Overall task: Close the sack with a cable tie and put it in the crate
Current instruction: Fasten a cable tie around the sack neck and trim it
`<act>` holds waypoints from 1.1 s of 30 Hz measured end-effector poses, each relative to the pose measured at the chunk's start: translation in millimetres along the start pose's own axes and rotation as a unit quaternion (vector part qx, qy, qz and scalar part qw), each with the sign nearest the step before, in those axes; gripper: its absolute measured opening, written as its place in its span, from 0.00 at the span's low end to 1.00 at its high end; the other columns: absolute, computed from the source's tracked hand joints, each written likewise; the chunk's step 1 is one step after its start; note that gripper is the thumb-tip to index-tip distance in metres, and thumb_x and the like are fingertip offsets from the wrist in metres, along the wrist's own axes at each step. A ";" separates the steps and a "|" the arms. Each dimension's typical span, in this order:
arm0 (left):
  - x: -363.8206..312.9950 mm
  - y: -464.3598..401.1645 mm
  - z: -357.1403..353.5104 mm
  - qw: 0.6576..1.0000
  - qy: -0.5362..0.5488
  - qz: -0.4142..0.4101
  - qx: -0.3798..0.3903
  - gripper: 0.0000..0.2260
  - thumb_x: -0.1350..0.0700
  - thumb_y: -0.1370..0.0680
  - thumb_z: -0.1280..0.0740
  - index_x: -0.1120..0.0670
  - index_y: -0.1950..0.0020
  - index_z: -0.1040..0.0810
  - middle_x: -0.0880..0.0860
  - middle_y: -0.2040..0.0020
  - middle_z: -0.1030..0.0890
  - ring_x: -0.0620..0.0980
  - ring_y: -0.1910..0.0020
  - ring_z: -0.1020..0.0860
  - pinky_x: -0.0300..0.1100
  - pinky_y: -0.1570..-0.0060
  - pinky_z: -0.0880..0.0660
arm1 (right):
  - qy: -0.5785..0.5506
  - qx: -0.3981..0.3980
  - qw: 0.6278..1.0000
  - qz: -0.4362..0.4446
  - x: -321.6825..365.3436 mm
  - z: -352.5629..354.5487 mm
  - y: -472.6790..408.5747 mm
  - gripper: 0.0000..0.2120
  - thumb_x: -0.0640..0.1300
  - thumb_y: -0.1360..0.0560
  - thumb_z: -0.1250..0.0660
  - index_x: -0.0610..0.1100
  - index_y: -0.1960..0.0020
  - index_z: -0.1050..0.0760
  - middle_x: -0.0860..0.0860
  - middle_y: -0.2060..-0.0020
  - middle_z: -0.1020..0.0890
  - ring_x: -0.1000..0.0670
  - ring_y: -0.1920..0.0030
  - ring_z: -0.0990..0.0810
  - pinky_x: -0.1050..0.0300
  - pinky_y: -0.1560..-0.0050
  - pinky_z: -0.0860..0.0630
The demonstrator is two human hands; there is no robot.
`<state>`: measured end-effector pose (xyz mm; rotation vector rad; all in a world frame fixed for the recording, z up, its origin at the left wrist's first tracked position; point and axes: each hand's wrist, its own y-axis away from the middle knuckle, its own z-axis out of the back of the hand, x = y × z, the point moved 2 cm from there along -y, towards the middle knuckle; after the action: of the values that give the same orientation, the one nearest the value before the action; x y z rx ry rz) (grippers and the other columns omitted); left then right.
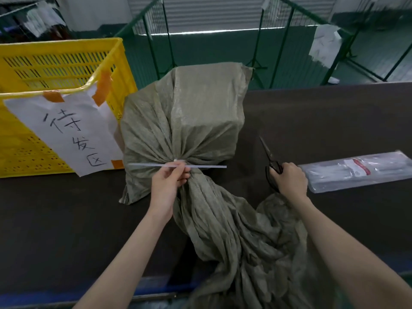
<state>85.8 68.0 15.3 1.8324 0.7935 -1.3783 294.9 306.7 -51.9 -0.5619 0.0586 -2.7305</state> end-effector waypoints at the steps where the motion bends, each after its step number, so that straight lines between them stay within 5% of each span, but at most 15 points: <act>1: 0.8 -0.8 -0.6 1.000 -0.012 -0.003 0.002 0.05 0.61 0.21 0.36 0.56 0.53 0.20 0.51 0.60 0.18 0.41 0.64 0.21 0.33 0.60 0.25 | 0.016 0.013 1.000 -0.009 -3.2 -1.3 -4.1 0.23 0.56 0.25 0.37 0.34 0.54 0.25 0.37 0.52 0.22 0.33 0.49 0.23 0.42 0.54 0.27; 10: 3.5 1.8 -12.1 0.997 -0.065 -0.030 0.018 0.07 0.64 0.21 0.36 0.56 0.56 0.22 0.52 0.61 0.19 0.37 0.68 0.22 0.28 0.64 0.26 | 0.025 0.086 0.994 -0.068 -7.9 -19.8 -6.3 0.16 0.44 0.23 0.37 0.34 0.42 0.34 0.35 0.41 0.26 0.31 0.42 0.26 0.41 0.48 0.28; 23: 1.7 11.3 -12.7 0.996 -0.082 -0.029 0.018 0.06 0.62 0.21 0.36 0.54 0.54 0.21 0.51 0.59 0.18 0.38 0.64 0.21 0.31 0.60 0.25 | 0.115 0.068 0.988 0.072 -13.2 -22.6 1.8 0.10 0.33 0.25 0.42 0.34 0.44 0.29 0.37 0.45 0.26 0.35 0.44 0.28 0.42 0.50 0.28; 29: -4.3 21.7 -14.3 0.994 -0.102 -0.034 0.019 0.07 0.61 0.21 0.36 0.52 0.55 0.21 0.48 0.60 0.18 0.38 0.62 0.22 0.32 0.59 0.28 | -0.075 0.024 0.988 0.132 26.8 1.6 18.4 0.13 0.33 0.26 0.41 0.37 0.43 0.25 0.39 0.47 0.22 0.37 0.46 0.25 0.46 0.48 0.30; 33: -6.2 33.1 -12.9 0.993 -0.105 -0.037 0.026 0.07 0.61 0.22 0.35 0.52 0.55 0.20 0.48 0.61 0.18 0.37 0.64 0.22 0.30 0.63 0.28 | -0.265 0.030 0.946 0.184 68.4 32.5 55.4 0.08 0.34 0.25 0.36 0.38 0.48 0.22 0.45 0.56 0.17 0.48 0.57 0.20 0.67 0.56 0.30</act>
<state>117.9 59.5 29.3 1.6764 0.7286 -1.6215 267.1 232.0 -2.3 -1.1212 -0.0513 -2.1392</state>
